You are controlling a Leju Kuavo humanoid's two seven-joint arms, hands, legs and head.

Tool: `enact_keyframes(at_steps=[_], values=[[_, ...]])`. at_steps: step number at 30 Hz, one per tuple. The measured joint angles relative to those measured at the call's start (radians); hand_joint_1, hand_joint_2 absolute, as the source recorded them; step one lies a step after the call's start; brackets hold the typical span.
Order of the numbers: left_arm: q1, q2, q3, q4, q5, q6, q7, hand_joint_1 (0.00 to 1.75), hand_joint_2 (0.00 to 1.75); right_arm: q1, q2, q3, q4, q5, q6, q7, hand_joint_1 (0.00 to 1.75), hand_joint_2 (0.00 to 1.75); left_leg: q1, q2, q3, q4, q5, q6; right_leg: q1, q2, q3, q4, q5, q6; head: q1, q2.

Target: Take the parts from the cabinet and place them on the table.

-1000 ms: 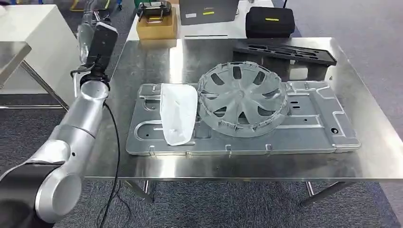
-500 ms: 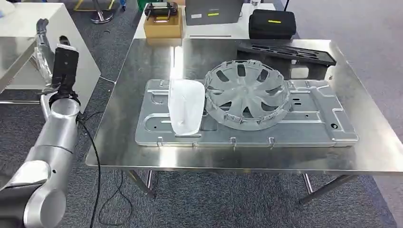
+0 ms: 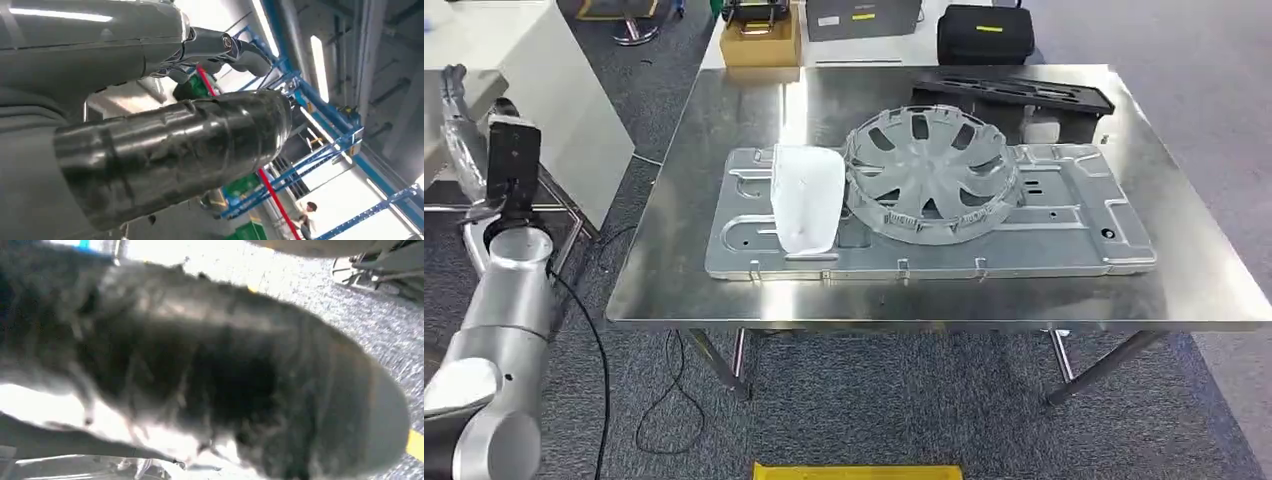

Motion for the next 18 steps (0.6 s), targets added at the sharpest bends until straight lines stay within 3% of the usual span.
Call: enact_keyframes(at_steps=[1,3,4,5,6,7,8,9,10,11,13,14,15,16,18], values=[[0.0,0.006,0.008,0.0,-0.001,0.001,-0.001,0.0,0.0,-0.001,0.0,0.0,0.0,0.0,0.0,0.0,0.0,0.0,0.002,0.0,-0.017,0.05,-0.054,-0.004,0.0,0.0,-0.011,-0.001,0.009,-0.009,-0.002,0.0],[0.011,0.019,0.019,0.002,-0.003,0.005,-0.001,0.0,0.0,-0.002,-0.001,0.0,0.0,-0.001,0.0,0.0,0.0,0.0,0.007,0.0,-0.061,0.204,-0.154,-0.015,0.001,-0.001,-0.036,0.0,0.028,-0.011,-0.002,0.0],[0.021,0.024,0.022,0.004,-0.003,0.006,-0.001,0.0,0.0,-0.001,-0.001,0.0,0.0,-0.002,0.0,0.0,0.0,0.0,0.01,0.0,-0.069,0.256,-0.171,-0.02,0.001,-0.001,-0.049,0.0,0.037,-0.01,-0.002,0.0],[0.031,0.029,0.027,0.005,-0.004,0.006,-0.002,0.0,0.0,-0.001,-0.001,0.0,0.0,-0.002,0.0,0.0,0.0,0.0,0.014,0.0,-0.06,0.269,-0.159,-0.023,0.001,-0.001,-0.061,0.0,0.046,-0.009,-0.002,0.0],[0.037,0.033,0.031,0.007,-0.005,0.006,-0.002,0.0,0.0,0.0,-0.001,0.0,0.0,-0.002,0.0,0.0,0.0,0.0,0.018,0.001,-0.034,0.246,-0.131,-0.025,0.001,-0.001,-0.074,0.001,0.055,-0.007,-0.002,0.0],[0.041,0.038,0.036,0.009,-0.006,0.006,-0.003,0.0,0.0,0.0,0.0,-0.001,0.0,-0.002,0.0,0.0,0.0,0.0,0.021,0.001,0.009,0.191,-0.098,-0.027,0.0,-0.001,-0.086,0.003,0.064,-0.003,-0.002,0.0],[0.045,0.047,0.041,0.01,-0.006,0.008,-0.003,0.0,0.0,0.0,0.0,0.0,0.0,-0.002,0.001,0.0,0.0,0.0,0.024,0.002,0.069,0.108,-0.073,-0.028,-0.001,-0.001,-0.099,0.005,0.073,0.0,-0.002,0.0],[0.046,0.054,0.046,0.01,-0.006,0.009,-0.004,0.0,0.0,-0.001,0.0,-0.001,0.0,-0.002,0.001,0.0,0.0,0.0,0.026,0.003,0.133,0.02,-0.083,-0.029,-0.002,-0.001,-0.105,0.009,0.08,0.006,-0.002,0.0],[0.046,0.061,0.052,0.011,-0.006,0.009,-0.005,0.0,0.0,-0.001,0.0,0.0,0.0,-0.002,0.001,0.0,0.0,0.0,0.018,0.002,0.172,-0.046,-0.108,-0.025,0.003,0.001,-0.113,0.012,0.084,0.013,-0.002,0.0],[0.052,0.07,0.061,0.012,-0.005,0.01,-0.008,0.0,0.0,0.002,0.0,-0.001,0.0,-0.002,0.001,0.0,0.0,0.0,0.015,-0.002,0.163,-0.036,-0.1,-0.012,0.003,0.0,-0.11,0.008,0.093,0.02,0.0,0.0],[0.062,0.087,0.076,0.018,-0.006,0.011,-0.009,0.0,0.0,0.002,0.0,-0.001,0.0,-0.003,0.001,0.0,0.0,0.0,0.011,-0.002,0.156,-0.038,-0.094,0.0,0.0,0.001,-0.11,0.004,0.109,0.03,-0.001,0.0],[0.066,0.095,0.084,0.021,-0.007,0.012,-0.01,0.0,0.0,0.004,0.0,-0.001,0.0,-0.003,0.001,0.0,0.0,0.0,0.014,0.0,0.149,-0.045,-0.082,0.012,0.002,0.003,-0.114,0.004,0.114,0.039,0.0,0.0],[0.066,0.1,0.09,0.024,-0.01,0.014,-0.011,0.0,0.0,0.003,0.0,-0.001,0.0,-0.003,0.001,0.0,0.0,0.0,0.016,0.006,0.144,-0.047,-0.069,0.022,-0.003,0.004,-0.126,0.026,0.079,0.038,-0.001,0.0],[0.067,0.107,0.097,0.028,-0.011,0.016,-0.013,0.0,0.0,0.003,0.0,-0.002,0.0,-0.004,0.001,0.0,0.0,0.0,0.015,0.005,0.134,-0.047,-0.06,0.033,-0.004,0.002,-0.141,0.071,0.022,0.039,0.001,0.0],[0.08,0.127,0.115,0.038,-0.012,0.018,-0.018,0.0,0.0,0.004,0.0,-0.002,0.0,-0.005,0.001,0.0,0.0,0.0,0.011,0.006,0.111,-0.046,-0.041,0.039,-0.004,0.002,-0.183,0.219,-0.088,0.042,0.0,0.0]])
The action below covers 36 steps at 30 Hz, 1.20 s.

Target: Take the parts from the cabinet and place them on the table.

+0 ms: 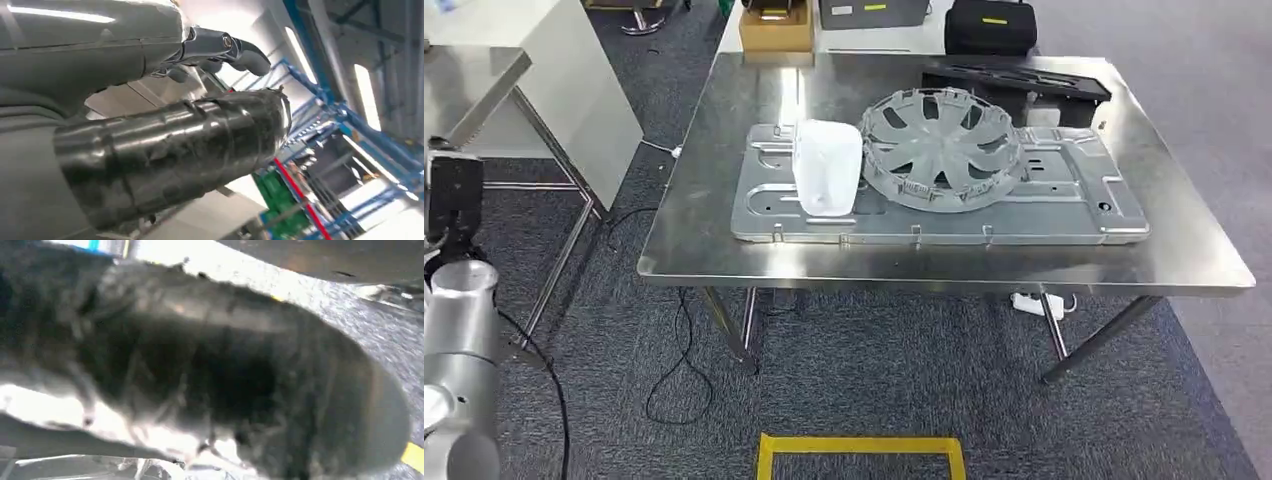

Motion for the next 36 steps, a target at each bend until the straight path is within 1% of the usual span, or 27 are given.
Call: enact_keyframes(at_steps=[1,2,3,4,5,6,7,10,15,16,17,18,19,20,21,22,23,24,27,28,29,30,31,32,33,35,36], values=[[0.009,0.01,0.011,0.007,0.0,0.0,-0.005,0.0,0.0,0.0,0.0,-0.001,0.0,0.0,0.0,0.0,0.0,0.0,-0.002,0.002,-0.013,0.001,0.009,0.0,0.0,0.0,-0.014,0.066,-0.026,0.002,0.0,0.0],[0.018,0.021,0.025,0.016,-0.001,0.0,-0.01,0.0,0.0,0.0,0.0,-0.002,0.0,-0.001,0.0,0.0,0.0,0.0,-0.005,0.002,-0.026,0.002,0.018,-0.001,0.0,0.0,-0.012,0.097,-0.023,0.002,0.0,0.0],[0.027,0.032,0.039,0.022,-0.002,0.0,-0.011,0.0,0.0,0.0,0.0,-0.004,0.0,-0.002,0.0,0.0,0.0,0.0,-0.006,0.003,-0.039,0.004,0.027,-0.002,0.0,0.0,0.013,0.084,0.004,0.001,0.0,0.0],[0.034,0.042,0.05,0.028,-0.003,0.002,-0.013,0.0,0.0,0.0,0.0,-0.005,0.0,-0.003,0.0,0.0,0.0,0.0,-0.007,0.003,-0.052,0.006,0.034,-0.004,0.0,0.0,0.054,0.037,0.034,-0.003,0.0,0.0],[0.038,0.052,0.063,0.034,-0.003,0.003,-0.015,0.0,0.0,0.0,0.0,-0.005,0.0,-0.004,0.0,0.0,0.0,0.0,-0.007,0.003,-0.064,0.009,0.041,-0.007,0.002,0.0,0.113,-0.041,0.058,-0.01,0.0,0.0],[0.043,0.064,0.075,0.042,0.0,0.003,-0.021,0.0,0.0,-0.001,-0.001,-0.005,0.0,-0.004,0.0,0.0,0.0,0.0,-0.007,0.003,-0.07,0.014,0.047,-0.009,0.007,0.002,0.177,-0.125,0.062,-0.019,0.0,0.0],[0.049,0.078,0.09,0.049,0.003,0.002,-0.027,0.0,0.0,-0.002,-0.002,-0.006,-0.001,-0.004,0.0,0.0,0.0,0.0,-0.011,0.003,-0.081,0.018,0.05,-0.014,0.013,0.002,0.228,-0.199,0.037,-0.025,0.0,0.0],[0.062,0.109,0.137,0.074,0.01,-0.004,-0.042,0.0,0.0,-0.002,-0.002,-0.008,-0.001,-0.006,0.0,0.0,0.0,0.0,-0.005,0.007,-0.081,0.013,0.072,-0.034,0.019,0.002,0.223,-0.215,0.045,-0.031,-0.001,0.0],[0.066,0.112,0.141,0.075,0.01,-0.005,-0.043,0.0,0.0,-0.001,-0.002,-0.008,-0.001,-0.006,0.0,0.0,0.0,0.0,-0.004,0.007,-0.081,0.012,0.075,-0.037,0.02,0.002,0.221,-0.217,0.049,-0.033,-0.001,0.0],[0.08,0.124,0.16,0.084,0.011,-0.01,-0.049,0.0,0.0,-0.001,-0.001,-0.011,-0.001,-0.008,0.0,0.0,0.0,0.0,-0.001,0.005,-0.089,0.014,0.07,-0.046,0.008,-0.003,0.214,-0.236,0.074,-0.045,0.0,0.0],[0.088,0.137,0.177,0.089,0.013,-0.011,-0.054,0.0,0.0,-0.003,-0.001,-0.014,-0.001,-0.008,0.0,0.0,0.0,0.0,0.0,0.002,-0.106,0.042,0.019,-0.051,0.009,-0.004,0.199,-0.238,0.088,-0.054,-0.001,0.0],[0.119,0.155,0.229,0.106,0.017,-0.014,-0.062,0.0,0.0,-0.002,-0.001,-0.015,-0.001,-0.007,0.001,0.0,0.0,0.0,0.005,0.002,-0.159,0.291,-0.137,-0.068,0.012,-0.007,0.146,-0.236,0.129,-0.058,-0.001,0.0],[0.128,0.157,0.236,0.111,0.017,-0.016,-0.062,0.0,0.0,-0.002,-0.001,-0.015,-0.001,-0.006,0.002,0.005,0.0,0.0,0.008,0.002,-0.15,0.306,-0.119,-0.071,0.011,-0.007,0.132,-0.235,0.139,-0.056,-0.001,0.0],[0.133,0.162,0.245,0.116,0.015,-0.02,-0.063,0.0,0.0,-0.002,-0.002,-0.015,-0.001,-0.003,0.002,0.012,0.0,0.0,0.013,0.002,-0.123,0.283,-0.086,-0.074,0.011,-0.007,0.116,-0.231,0.149,-0.054,-0.001,0.0],[0.134,0.166,0.252,0.122,0.012,-0.021,-0.066,0.0,0.0,-0.002,-0.007,-0.016,-0.001,-0.003,-0.003,0.019,0.0,0.0,0.017,0.002,-0.08,0.227,-0.051,-0.077,0.009,-0.007,0.098,-0.226,0.158,-0.05,-0.001,0.0],[0.133,0.172,0.257,0.127,0.008,-0.022,-0.07,0.0,0.0,-0.002,-0.011,-0.016,-0.002,-0.006,-0.013,0.022,0.0,0.0,0.021,0.003,-0.018,0.144,-0.03,-0.081,0.007,-0.007,0.081,-0.218,0.166,-0.044,-0.001,0.0],[0.133,0.178,0.264,0.132,0.005,-0.023,-0.075,0.0,0.0,-0.003,-0.025,-0.018,-0.003,-0.012,-0.025,0.023,0.0,0.0,0.025,0.003,0.043,0.053,-0.061,-0.084,0.007,-0.007,0.071,-0.207,0.171,-0.037,-0.002,0.0],[0.132,0.184,0.272,0.137,0.003,-0.024,-0.079,0.0,0.0,-0.002,-0.035,-0.02,-0.004,-0.02,-0.038,0.022,0.0,0.0,0.011,-0.004,0.073,0.001,-0.08,-0.07,0.01,-0.008,0.064,-0.199,0.176,-0.03,0.001,0.0],[0.139,0.202,0.291,0.153,0.003,-0.024,-0.089,0.0,0.0,-0.002,-0.083,-0.041,-0.009,-0.048,-0.073,0.007,0.0,0.0,0.004,-0.004,0.056,0.016,-0.07,-0.046,0.007,-0.005,0.067,-0.206,0.2,-0.011,-0.001,0.0],[0.14,0.204,0.298,0.161,0.006,-0.025,-0.095,0.0,0.0,0.0,-0.096,-0.049,-0.009,-0.061,-0.088,0.001,0.0,0.0,0.009,-0.001,0.05,0.007,-0.056,-0.028,0.005,-0.004,0.063,-0.204,0.203,-0.002,0.001,0.0],[0.139,0.208,0.304,0.168,0.011,-0.026,-0.1,0.0,0.0,-0.001,-0.121,-0.058,-0.013,-0.072,-0.105,-0.005,0.0,0.0,0.006,0.005,0.041,0.008,-0.044,-0.019,0.001,-0.003,0.052,-0.182,0.161,-0.002,0.0,0.0],[0.141,0.213,0.314,0.175,0.014,-0.027,-0.11,0.0,0.0,-0.001,-0.136,-0.068,-0.014,-0.082,-0.116,-0.011,0.0,0.0,0.004,0.004,0.031,0.008,-0.032,-0.006,0.0,-0.003,0.037,-0.133,0.093,-0.001,0.003,0.0],[0.146,0.216,0.324,0.184,0.017,-0.028,-0.117,0.0,0.0,-0.002,-0.158,-0.077,-0.015,-0.092,-0.124,-0.016,0.0,0.0,0.001,0.004,0.017,0.008,-0.021,-0.002,0.0,-0.003,0.02,-0.067,0.029,0.001,0.003,0.0],[0.156,0.219,0.334,0.191,0.022,-0.029,-0.122,0.0,0.0,-0.002,-0.179,-0.085,-0.018,-0.099,-0.129,-0.022,0.0,0.0,-0.001,0.005,0.003,0.008,-0.009,0.0,0.001,-0.003,0.005,0.004,-0.019,0.003,0.002,0.0],[0.163,0.221,0.345,0.2,0.023,-0.029,-0.127,0.0,0.0,-0.002,-0.197,-0.094,-0.019,-0.106,-0.131,-0.027,0.0,0.0,-0.006,0.004,-0.015,0.01,0.002,0.001,0.001,-0.003,-0.004,0.072,-0.042,0.004,0.003,0.0],[0.174,0.222,0.361,0.217,0.024,-0.03,-0.132,0.0,0.0,-0.003,-0.228,-0.108,-0.023,-0.117,-0.143,-0.036,0.0,0.0,-0.01,0.003,-0.044,0.013,0.021,0.001,0.003,-0.003,0.022,0.093,-0.006,0.0,0.003,0.0],[0.179,0.223,0.372,0.225,0.024,-0.03,-0.133,0.0,0.0,-0.004,-0.246,-0.116,-0.026,-0.122,-0.148,-0.041,0.0,0.0,-0.013,0.002,-0.061,0.016,0.032,0.001,0.007,-0.003,0.07,0.042,0.033,-0.006,0.002,0.0]])
